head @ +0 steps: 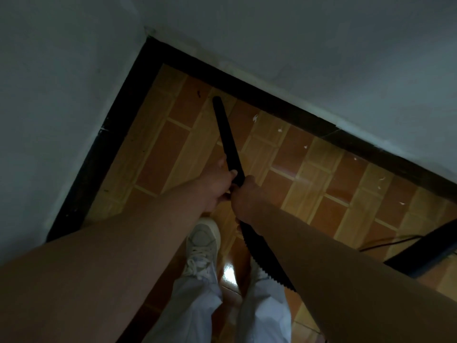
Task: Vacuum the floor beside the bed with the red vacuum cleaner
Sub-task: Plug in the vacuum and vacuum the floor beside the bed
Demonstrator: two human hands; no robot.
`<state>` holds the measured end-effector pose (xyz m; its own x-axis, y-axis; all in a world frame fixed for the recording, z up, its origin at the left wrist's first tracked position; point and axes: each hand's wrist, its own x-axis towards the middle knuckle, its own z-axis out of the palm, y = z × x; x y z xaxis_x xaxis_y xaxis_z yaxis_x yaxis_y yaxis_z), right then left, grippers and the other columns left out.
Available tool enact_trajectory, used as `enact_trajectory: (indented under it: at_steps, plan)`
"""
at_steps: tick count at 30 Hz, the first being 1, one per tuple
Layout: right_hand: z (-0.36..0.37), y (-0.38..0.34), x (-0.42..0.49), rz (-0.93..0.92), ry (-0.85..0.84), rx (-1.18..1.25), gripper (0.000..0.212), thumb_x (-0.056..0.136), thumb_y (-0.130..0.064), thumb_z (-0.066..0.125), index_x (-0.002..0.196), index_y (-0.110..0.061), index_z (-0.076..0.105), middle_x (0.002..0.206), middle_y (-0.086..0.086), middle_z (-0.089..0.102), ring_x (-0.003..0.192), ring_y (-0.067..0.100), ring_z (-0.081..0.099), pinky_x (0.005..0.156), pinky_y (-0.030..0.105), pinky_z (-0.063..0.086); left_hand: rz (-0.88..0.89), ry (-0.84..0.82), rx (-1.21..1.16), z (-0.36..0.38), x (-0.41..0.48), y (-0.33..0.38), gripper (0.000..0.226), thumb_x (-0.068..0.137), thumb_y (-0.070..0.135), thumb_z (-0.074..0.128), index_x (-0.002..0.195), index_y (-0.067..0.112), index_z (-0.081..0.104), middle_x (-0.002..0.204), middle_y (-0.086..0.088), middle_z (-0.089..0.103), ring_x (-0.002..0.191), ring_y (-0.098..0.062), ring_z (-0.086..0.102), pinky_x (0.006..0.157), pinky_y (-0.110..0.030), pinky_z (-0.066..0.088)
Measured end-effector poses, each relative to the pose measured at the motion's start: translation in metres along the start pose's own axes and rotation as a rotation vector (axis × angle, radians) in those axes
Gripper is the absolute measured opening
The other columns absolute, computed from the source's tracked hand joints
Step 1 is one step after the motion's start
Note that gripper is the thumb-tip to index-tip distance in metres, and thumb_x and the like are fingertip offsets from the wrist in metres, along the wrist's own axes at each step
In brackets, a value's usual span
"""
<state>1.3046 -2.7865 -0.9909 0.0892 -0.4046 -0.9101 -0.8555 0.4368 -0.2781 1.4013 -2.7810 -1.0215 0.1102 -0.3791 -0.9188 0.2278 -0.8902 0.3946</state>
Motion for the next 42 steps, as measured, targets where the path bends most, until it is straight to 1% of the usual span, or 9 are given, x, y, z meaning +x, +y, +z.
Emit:
enact_trajectory:
  at_steps: [4,9,15,20,23,25,30,34,42]
  plan:
    - [0.007,0.007,0.001,-0.008,0.020,0.033,0.032,0.104,-0.025,0.038,0.132,-0.008,0.039,0.125,0.017,0.056,0.110,0.034,0.062,0.094,0.049,0.054,-0.039,-0.009,-0.010,0.002,-0.006,-0.008,0.060,0.106,0.016,0.052,0.155,0.043,0.031,0.130,-0.001,0.064,0.103,-0.018,0.064,0.070,-0.033,0.055]
    - [0.008,0.011,-0.005,-0.022,0.008,0.027,0.034,0.105,-0.020,0.038,0.135,-0.004,0.035,0.131,0.018,0.053,0.115,0.033,0.060,0.097,0.047,0.052,-0.009,-0.041,0.036,0.008,-0.001,-0.010,0.059,0.108,0.013,0.047,0.157,0.040,0.027,0.124,0.003,0.058,0.097,-0.010,0.059,0.073,-0.029,0.052]
    - [-0.001,0.020,-0.012,-0.066,-0.016,0.011,0.032,0.106,-0.021,0.037,0.133,-0.005,0.039,0.129,0.017,0.051,0.112,0.033,0.059,0.092,0.042,0.053,0.005,0.022,0.020,0.016,-0.006,-0.020,0.059,0.107,0.014,0.049,0.157,0.038,0.029,0.140,-0.004,0.058,0.106,-0.018,0.062,0.071,-0.031,0.054]
    - [0.007,0.045,-0.021,-0.029,0.032,0.084,0.022,0.104,-0.026,0.042,0.119,-0.010,0.042,0.119,0.015,0.060,0.101,0.029,0.063,0.091,0.043,0.053,-0.008,0.002,0.100,0.029,-0.021,-0.030,0.059,0.107,0.015,0.048,0.158,0.037,0.028,0.139,-0.002,0.058,0.098,-0.012,0.061,0.064,-0.027,0.052]
    - [0.017,0.060,-0.031,-0.020,0.072,0.062,0.036,0.103,-0.030,0.043,0.131,-0.007,0.044,0.127,0.015,0.057,0.114,0.035,0.059,0.098,0.049,0.049,-0.048,-0.038,0.143,0.038,-0.032,-0.039,0.061,0.107,0.013,0.048,0.159,0.037,0.026,0.130,-0.002,0.060,0.096,-0.015,0.062,0.075,-0.035,0.057]
    - [0.021,0.067,-0.038,0.001,0.129,0.112,0.044,0.101,-0.034,0.044,0.136,-0.007,0.044,0.130,0.016,0.056,0.118,0.036,0.056,0.100,0.049,0.048,-0.070,-0.058,0.145,0.042,-0.036,-0.044,0.062,0.107,0.011,0.048,0.158,0.039,0.028,0.129,-0.003,0.063,0.092,-0.016,0.062,0.072,-0.034,0.055]
    - [0.019,0.077,-0.041,0.055,0.167,0.218,0.041,0.101,-0.033,0.044,0.135,-0.009,0.043,0.129,0.016,0.056,0.114,0.034,0.057,0.096,0.043,0.050,-0.075,-0.090,0.174,0.052,-0.034,-0.046,0.061,0.106,0.014,0.050,0.156,0.043,0.030,0.128,-0.003,0.065,0.100,-0.019,0.063,0.073,-0.032,0.054]
    - [0.004,0.081,-0.033,0.040,0.052,0.149,0.039,0.106,-0.027,0.037,0.138,-0.006,0.036,0.130,0.019,0.057,0.106,0.031,0.061,0.083,0.036,0.049,-0.062,-0.069,0.131,0.059,-0.027,-0.045,0.062,0.106,0.013,0.049,0.157,0.041,0.027,0.135,-0.003,0.061,0.108,-0.021,0.062,0.080,-0.035,0.055]
    - [-0.004,0.095,-0.029,0.005,0.066,0.062,0.049,0.105,-0.027,0.037,0.146,-0.001,0.030,0.135,0.017,0.054,0.115,0.032,0.059,0.094,0.040,0.051,-0.057,-0.069,0.111,0.077,-0.026,-0.045,0.061,0.107,0.011,0.050,0.156,0.042,0.030,0.128,0.000,0.064,0.096,-0.015,0.063,0.077,-0.033,0.055]
